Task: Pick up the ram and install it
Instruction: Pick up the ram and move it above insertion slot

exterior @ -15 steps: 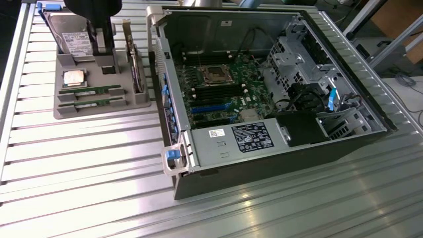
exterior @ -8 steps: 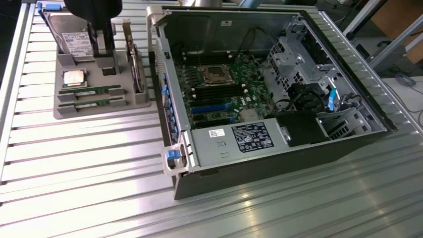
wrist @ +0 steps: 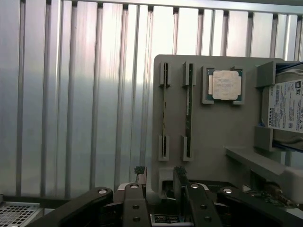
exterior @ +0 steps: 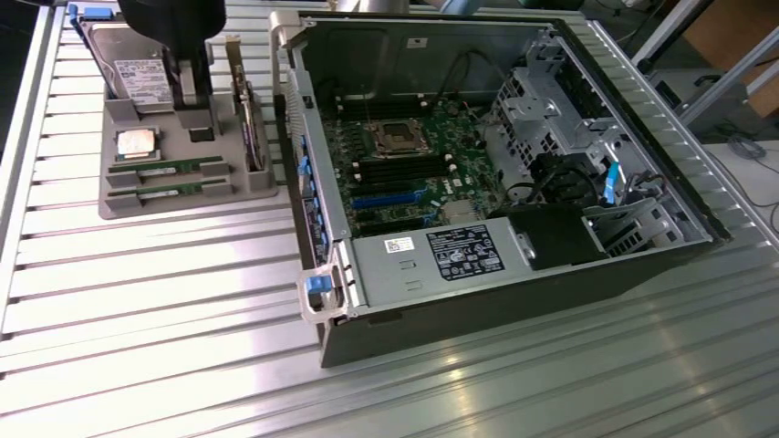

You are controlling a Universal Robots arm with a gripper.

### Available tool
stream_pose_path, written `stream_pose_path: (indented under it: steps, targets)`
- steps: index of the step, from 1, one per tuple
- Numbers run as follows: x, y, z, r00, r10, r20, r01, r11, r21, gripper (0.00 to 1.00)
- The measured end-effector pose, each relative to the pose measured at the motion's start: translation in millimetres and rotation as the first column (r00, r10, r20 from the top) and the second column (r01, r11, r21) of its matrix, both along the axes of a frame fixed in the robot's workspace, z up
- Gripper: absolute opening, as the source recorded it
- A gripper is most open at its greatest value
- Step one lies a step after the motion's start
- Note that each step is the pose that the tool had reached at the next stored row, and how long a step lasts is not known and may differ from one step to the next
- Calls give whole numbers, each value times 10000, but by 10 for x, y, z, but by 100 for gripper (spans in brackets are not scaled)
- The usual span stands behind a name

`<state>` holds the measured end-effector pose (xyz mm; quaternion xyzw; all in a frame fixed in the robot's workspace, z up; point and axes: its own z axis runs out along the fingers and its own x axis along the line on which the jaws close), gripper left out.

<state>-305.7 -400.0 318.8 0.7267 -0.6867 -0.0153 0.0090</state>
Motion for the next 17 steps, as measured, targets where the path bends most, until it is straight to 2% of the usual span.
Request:
stream_pose_path:
  steps: [17]
  targets:
    - [0, -2, -87, 10000, 0, -1, 0, 10000, -1, 36]
